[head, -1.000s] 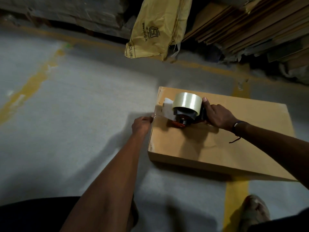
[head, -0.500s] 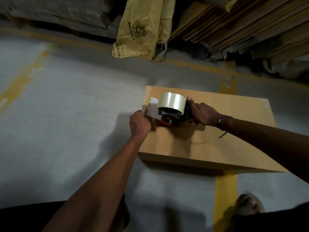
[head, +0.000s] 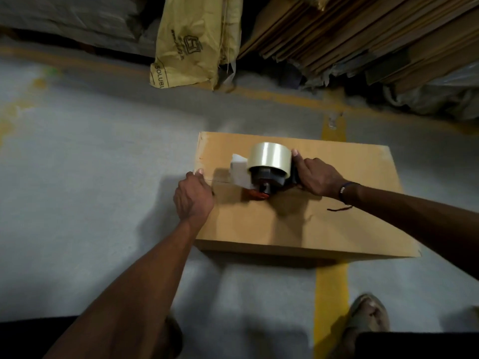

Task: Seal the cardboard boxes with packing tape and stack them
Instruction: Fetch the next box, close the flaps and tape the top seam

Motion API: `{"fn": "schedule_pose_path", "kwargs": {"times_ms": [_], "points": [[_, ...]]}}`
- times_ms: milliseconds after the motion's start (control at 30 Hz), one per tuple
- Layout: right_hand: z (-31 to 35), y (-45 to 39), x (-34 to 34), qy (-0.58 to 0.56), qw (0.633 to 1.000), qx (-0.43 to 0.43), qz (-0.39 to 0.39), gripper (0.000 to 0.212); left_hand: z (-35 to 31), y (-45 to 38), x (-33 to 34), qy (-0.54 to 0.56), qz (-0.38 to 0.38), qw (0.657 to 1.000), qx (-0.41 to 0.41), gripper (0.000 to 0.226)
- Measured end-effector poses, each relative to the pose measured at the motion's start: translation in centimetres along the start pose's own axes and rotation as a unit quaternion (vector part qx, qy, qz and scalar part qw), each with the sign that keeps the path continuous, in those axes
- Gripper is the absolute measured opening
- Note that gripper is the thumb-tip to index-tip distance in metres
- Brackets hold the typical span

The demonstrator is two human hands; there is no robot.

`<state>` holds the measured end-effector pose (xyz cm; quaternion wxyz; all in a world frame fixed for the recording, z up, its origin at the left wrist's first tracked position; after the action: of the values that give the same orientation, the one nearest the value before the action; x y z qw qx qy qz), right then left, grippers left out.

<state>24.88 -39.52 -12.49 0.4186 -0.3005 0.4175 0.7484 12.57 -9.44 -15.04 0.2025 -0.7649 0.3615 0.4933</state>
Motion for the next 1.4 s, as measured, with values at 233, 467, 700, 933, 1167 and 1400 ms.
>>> {"fn": "schedule_pose_path", "kwargs": {"times_ms": [233, 467, 700, 933, 1167, 1400], "points": [[-3.9, 3.4, -2.0, -0.016, 0.999, -0.029, -0.010, 0.059, -0.6, -3.3, 0.2, -0.031, 0.007, 0.995, 0.093, 0.042], [-4.3, 2.5, -0.4, -0.029, 0.999, 0.009, 0.011, 0.062, -2.6, -2.2, 1.5, -0.098, 0.003, 0.972, 0.212, 0.069], [-5.1, 2.6, -0.2, -0.125, 0.991, 0.045, -0.003, 0.057, -8.8, 9.7, 8.2, -0.133, 0.135, 0.901, 0.391, 0.090], [-4.9, 3.0, -0.3, -0.101, 0.995, 0.005, -0.004, 0.074, -8.6, 10.0, 8.4, -0.124, 0.126, 0.906, 0.385, 0.094], [-11.6, 6.8, -3.4, 0.013, 0.999, 0.041, -0.013, 0.070, -7.9, 9.5, 9.6, -0.157, 0.186, 0.909, 0.338, 0.108], [-21.3, 13.1, -7.2, -0.008, 0.995, 0.097, -0.019, 0.061, -8.7, 10.0, 8.9, -0.149, 0.139, 0.917, 0.344, 0.102]]}}
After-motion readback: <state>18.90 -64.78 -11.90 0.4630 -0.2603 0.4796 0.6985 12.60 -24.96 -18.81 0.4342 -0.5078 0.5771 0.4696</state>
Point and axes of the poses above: each hand's wrist, its own y-axis away from the middle knuckle, its own x-axis out of the palm, z = x × y, the point moved 9 cm from there along -y, towards the middle knuckle, and after that the axes turned 4 degrees about -y, right-handed, at the moved point
